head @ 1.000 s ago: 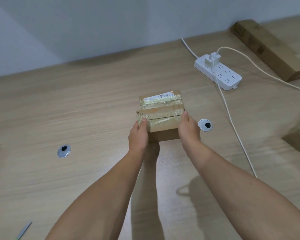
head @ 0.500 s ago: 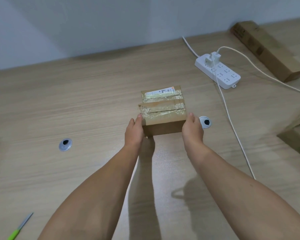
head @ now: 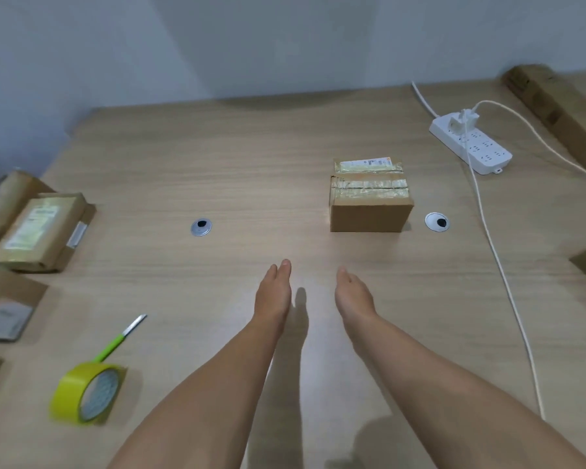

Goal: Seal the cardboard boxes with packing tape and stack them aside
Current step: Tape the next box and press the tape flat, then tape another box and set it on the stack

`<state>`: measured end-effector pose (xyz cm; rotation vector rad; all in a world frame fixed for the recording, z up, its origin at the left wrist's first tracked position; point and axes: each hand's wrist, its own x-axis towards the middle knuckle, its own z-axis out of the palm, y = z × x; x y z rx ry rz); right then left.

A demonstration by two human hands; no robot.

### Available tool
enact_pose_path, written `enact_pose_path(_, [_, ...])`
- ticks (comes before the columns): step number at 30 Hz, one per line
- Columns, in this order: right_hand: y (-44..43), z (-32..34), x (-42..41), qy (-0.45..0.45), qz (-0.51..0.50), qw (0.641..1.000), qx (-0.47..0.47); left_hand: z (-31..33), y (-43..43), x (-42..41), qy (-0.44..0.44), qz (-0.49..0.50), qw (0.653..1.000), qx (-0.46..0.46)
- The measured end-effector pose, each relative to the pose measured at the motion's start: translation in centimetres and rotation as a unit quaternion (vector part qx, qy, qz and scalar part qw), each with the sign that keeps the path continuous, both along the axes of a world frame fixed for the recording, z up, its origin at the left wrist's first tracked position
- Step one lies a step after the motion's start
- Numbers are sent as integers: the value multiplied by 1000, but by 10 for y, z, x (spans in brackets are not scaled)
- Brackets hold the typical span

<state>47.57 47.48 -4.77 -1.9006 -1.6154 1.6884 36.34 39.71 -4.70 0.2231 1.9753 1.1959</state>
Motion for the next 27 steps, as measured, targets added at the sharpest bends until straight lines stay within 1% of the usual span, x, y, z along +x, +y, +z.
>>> enact_pose_path(5, [-52,4,-30,15,78,996,-25,5,-62,-11,18,35,999,-8])
enact_pose_path(8, [-81,10,-53,20,133,990,-35,10,-99,-26,21,76,997,-16])
enact_pose_path(13, [-128,22,-93,46,227,973,-4,24,-158,-56,37,144,989,-21])
enact_pose_path(16, [-157,28,-119,57,260,964,3,32,-190,-71,44,188,981,-6])
enact_pose_path(21, [-202,35,-159,80,309,948,19,46,-233,-101,70,232,970,-5])
enact_pose_path(27, [-248,42,-205,102,318,942,38,51,-287,-145,85,257,963,8])
